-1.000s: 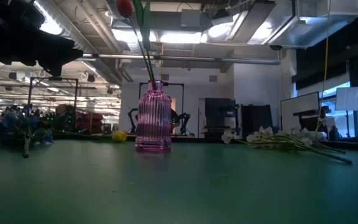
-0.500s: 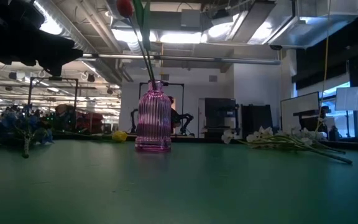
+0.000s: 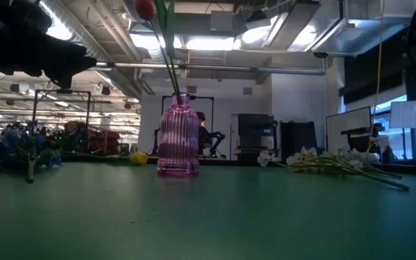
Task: Sort flowers into vase by color
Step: Put the white flowers into the blue vase
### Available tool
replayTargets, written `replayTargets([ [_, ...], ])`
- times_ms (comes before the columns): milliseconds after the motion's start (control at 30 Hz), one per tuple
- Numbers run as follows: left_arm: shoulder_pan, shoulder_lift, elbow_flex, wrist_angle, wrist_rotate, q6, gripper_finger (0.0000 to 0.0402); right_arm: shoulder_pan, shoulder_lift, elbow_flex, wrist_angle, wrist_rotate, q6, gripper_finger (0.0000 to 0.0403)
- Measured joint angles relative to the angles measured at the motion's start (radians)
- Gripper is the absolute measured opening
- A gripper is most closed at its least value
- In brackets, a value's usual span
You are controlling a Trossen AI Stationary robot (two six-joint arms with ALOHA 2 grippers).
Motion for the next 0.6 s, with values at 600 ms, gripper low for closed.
replayTargets([
  [600,0.000,0.000,0.000,0.000,0.000,0.000,0.0167,-0.682,0.175,0.000,-0.415,0.012,0.624,0.0168],
])
